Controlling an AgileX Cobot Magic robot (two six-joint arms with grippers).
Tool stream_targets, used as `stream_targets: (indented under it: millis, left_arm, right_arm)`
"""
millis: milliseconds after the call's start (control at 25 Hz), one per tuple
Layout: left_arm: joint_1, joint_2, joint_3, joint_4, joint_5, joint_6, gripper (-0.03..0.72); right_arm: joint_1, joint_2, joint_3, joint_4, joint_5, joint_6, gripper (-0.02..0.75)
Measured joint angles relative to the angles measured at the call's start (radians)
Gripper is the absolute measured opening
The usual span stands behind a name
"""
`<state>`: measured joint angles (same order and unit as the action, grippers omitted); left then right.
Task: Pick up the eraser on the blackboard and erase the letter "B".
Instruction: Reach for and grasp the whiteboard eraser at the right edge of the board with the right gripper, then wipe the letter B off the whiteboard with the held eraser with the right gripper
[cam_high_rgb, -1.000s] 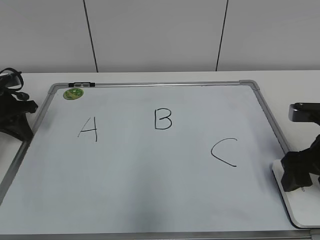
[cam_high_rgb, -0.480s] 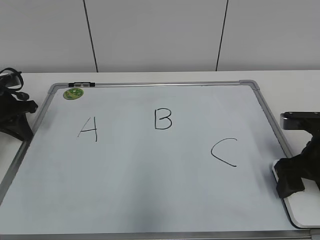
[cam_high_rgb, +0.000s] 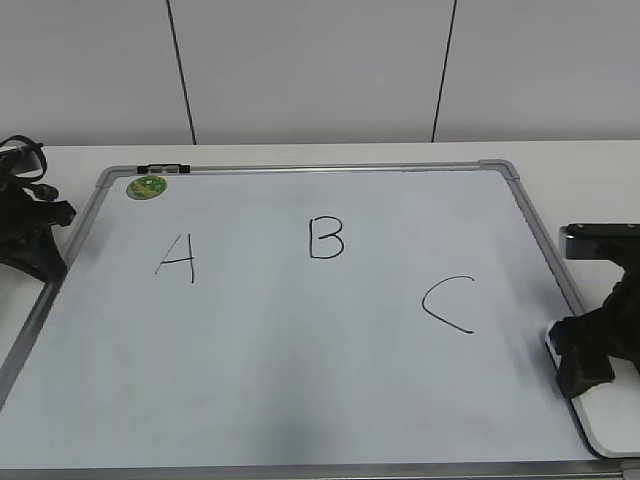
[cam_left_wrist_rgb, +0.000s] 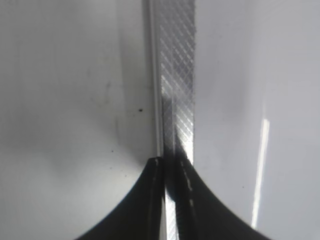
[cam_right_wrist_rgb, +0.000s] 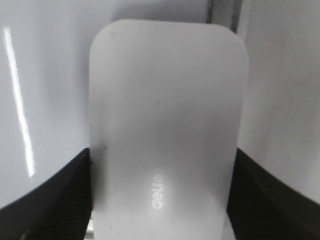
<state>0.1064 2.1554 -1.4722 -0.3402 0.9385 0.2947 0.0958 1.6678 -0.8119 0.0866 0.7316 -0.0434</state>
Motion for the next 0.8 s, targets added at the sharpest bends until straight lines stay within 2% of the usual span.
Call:
stream_targets:
  millis: [200, 400, 600, 800]
  left_arm:
    - [0.000, 0.000, 0.000, 0.000, 0.000, 0.000, 0.029]
    - [0.000, 0.000, 0.000, 0.000, 0.000, 0.000, 0.029]
    - [0.000, 0.000, 0.000, -0.001, 0.002, 0.000, 0.029]
    - [0.002, 0.000, 0.000, -0.003, 0.004, 0.000, 0.029]
  right_arm:
    - [0.010, -0.055, -0.089, -0.006, 0.105, -0.002, 0.541]
    - [0.113, -0.061, -0.277, -0.017, 0.224, -0.004, 0.540]
    - [0.221, 0.036, -0.511, -0.020, 0.331, -0.006, 0.540]
    - [0.259, 0.204, -0.729, -0.021, 0.409, -0.008, 0.540]
